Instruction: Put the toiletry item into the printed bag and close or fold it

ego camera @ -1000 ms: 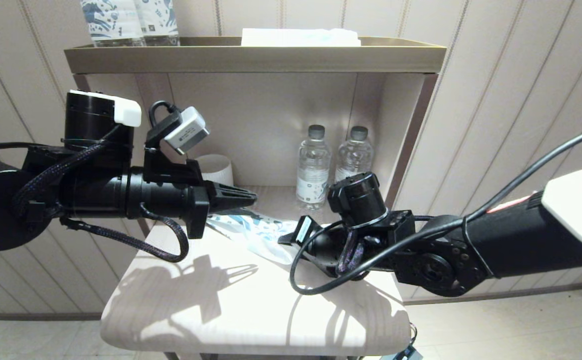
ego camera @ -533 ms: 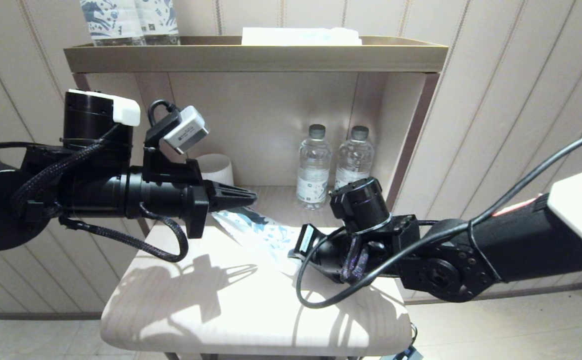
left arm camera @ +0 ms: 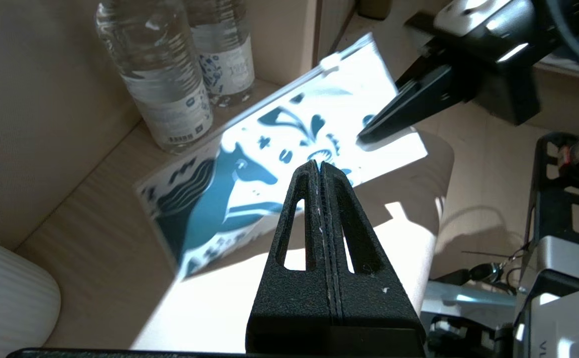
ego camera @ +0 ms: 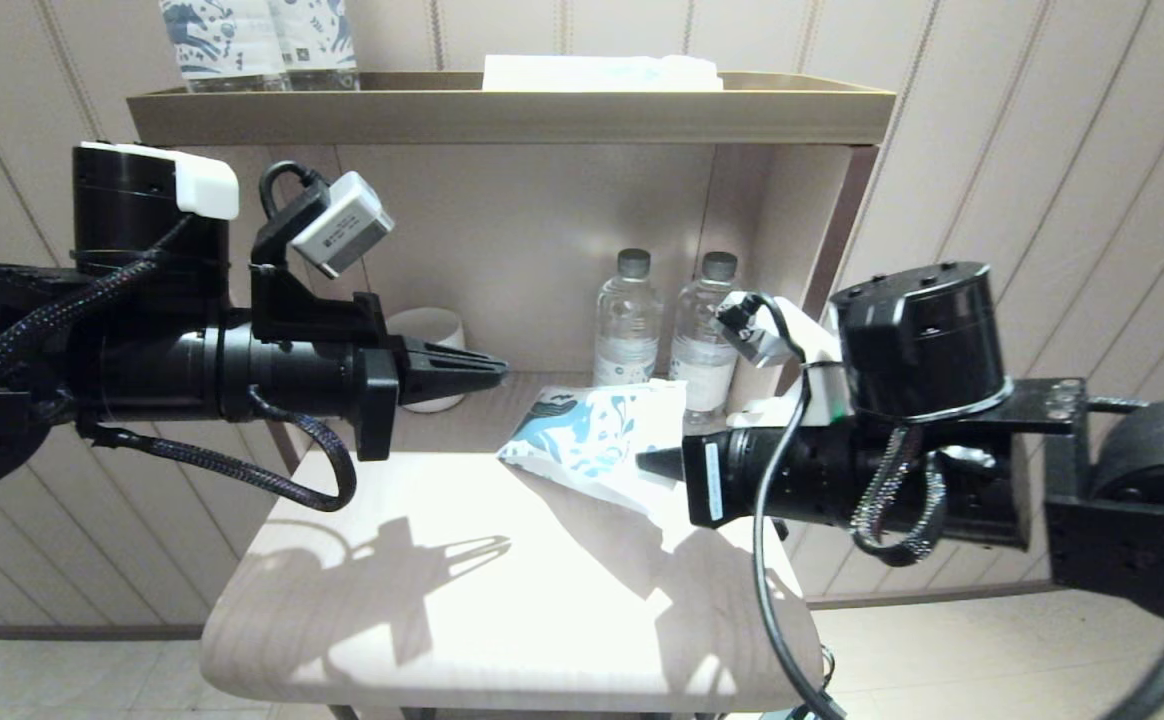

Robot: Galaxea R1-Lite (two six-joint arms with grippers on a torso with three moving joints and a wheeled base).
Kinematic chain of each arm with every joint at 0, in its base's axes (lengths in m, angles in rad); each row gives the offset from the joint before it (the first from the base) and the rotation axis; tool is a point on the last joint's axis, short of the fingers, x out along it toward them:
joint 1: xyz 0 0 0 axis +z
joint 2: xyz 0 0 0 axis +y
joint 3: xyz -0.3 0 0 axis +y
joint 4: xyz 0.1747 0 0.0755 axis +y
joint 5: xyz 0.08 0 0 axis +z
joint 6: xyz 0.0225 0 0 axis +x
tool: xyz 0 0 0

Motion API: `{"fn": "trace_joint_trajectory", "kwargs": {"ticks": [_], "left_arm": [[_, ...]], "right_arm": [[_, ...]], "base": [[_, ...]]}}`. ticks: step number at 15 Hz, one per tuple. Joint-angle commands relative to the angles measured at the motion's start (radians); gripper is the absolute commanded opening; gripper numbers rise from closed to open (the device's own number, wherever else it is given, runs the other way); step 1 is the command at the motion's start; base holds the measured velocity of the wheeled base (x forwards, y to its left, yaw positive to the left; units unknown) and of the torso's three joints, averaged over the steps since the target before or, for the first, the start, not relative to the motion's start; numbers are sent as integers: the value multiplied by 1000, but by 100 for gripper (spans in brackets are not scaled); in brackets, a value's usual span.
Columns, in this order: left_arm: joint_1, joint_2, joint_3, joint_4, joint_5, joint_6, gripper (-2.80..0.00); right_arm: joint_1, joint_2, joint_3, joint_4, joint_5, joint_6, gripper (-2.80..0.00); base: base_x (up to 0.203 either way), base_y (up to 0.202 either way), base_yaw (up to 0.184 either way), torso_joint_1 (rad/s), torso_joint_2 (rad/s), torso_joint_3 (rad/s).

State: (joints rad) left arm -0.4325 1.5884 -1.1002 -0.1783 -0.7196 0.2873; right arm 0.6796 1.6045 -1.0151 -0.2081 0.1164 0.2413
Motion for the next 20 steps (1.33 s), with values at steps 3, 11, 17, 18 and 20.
{"fn": "trace_joint_trajectory", "kwargs": {"ticks": [3,11,17,18,20], "left_arm": [[39,-49,-8,-6,-27,-45,-280],[136,-46,-47,-4,-184,-134,-280],[136,-24,-57,-1,-179,-135,-280],[136,-24,-58,1,-178,-136,-280],[135,-25,-59,6,-177,-137,-280]], "right_arm": [[-44,-153,11,58,19,-359,-280],[-165,-123,-32,119,240,-494,0],[-184,-141,-26,121,176,-281,0],[-188,-164,-15,121,123,-162,0],[-188,-193,1,136,45,80,0]], "base": [[0,0,0,0,0,0],[0,0,0,0,0,0],[0,0,0,0,0,0],[0,0,0,0,0,0],[0,0,0,0,0,0]]}}
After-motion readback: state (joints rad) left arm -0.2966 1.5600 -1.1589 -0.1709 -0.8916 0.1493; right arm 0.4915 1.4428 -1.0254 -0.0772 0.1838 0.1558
